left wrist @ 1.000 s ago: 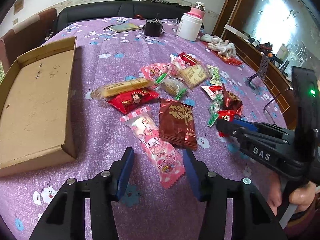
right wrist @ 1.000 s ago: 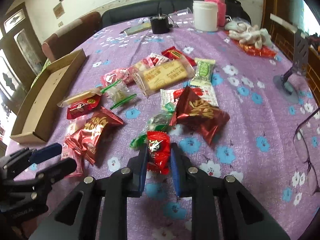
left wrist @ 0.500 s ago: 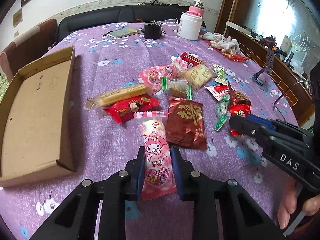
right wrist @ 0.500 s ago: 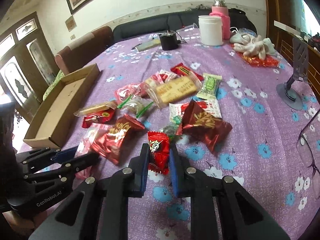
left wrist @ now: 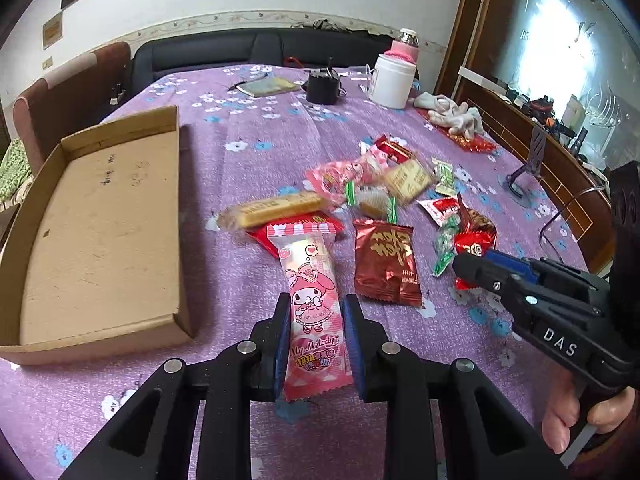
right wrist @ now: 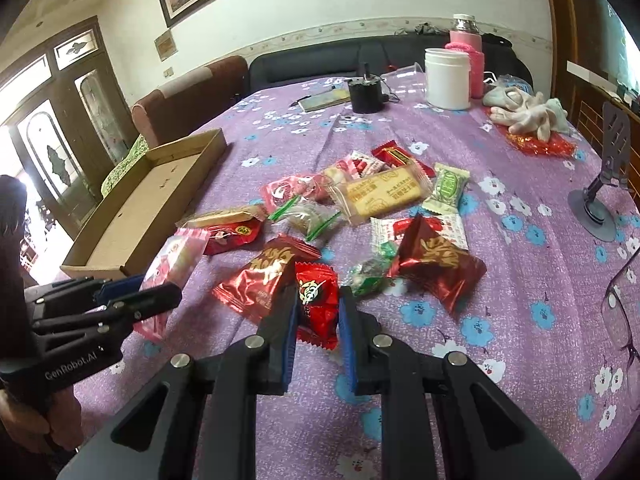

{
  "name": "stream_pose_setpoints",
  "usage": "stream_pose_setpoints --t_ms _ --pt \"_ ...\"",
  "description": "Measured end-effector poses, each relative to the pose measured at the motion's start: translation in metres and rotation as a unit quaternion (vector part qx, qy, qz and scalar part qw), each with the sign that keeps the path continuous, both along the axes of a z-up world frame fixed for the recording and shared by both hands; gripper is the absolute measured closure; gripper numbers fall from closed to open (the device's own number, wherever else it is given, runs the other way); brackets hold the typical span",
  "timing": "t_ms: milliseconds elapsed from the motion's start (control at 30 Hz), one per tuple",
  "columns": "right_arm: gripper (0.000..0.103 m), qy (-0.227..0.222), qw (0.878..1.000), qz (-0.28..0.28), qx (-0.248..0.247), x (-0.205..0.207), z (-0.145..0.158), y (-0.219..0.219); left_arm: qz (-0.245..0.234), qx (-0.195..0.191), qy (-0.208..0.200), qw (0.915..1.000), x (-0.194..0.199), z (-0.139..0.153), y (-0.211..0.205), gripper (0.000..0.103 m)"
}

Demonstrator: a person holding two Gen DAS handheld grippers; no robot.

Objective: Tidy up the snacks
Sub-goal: 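Carry both snacks over the cardboard tray and open the right tool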

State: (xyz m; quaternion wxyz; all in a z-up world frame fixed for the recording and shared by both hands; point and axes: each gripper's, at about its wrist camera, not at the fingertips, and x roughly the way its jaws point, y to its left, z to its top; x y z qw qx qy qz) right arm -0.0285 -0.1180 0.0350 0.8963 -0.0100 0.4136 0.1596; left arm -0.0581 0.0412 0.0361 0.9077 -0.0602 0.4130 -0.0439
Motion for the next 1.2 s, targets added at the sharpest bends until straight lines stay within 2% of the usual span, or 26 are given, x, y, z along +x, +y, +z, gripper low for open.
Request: stream_pose_setpoints --t_ms 133,300,433,800,1200 --pt "0.085 0.005 1.000 0.002 -0.018 -0.001 -0.001 0.007 0.006 0.001 -0.012 0.9999 -0.002 0.006 0.005 0.077" --pt "0.085 -0.003 0.996 -0.019 -0.086 -0.008 0.000 0.018 0.013 -0.005 -0.021 0.9997 -0.005 0.011 0.013 0.077" --pt "0.085 -0.016 0.993 -0.022 -0.118 -0.016 0.007 0.027 0.018 -0.011 -0.027 0.9994 -0.008 0.014 0.020 0.077" --pt "0.085 -0.046 0.985 0.009 -0.168 -0.025 0.018 0.063 0.043 -0.023 -0.048 0.9976 -0.021 0.024 0.044 0.077" --pt "0.084 -0.076 0.975 0.065 -0.197 -0.021 0.027 0.130 0.109 -0.042 -0.072 0.9906 -0.038 0.037 0.104 0.077"
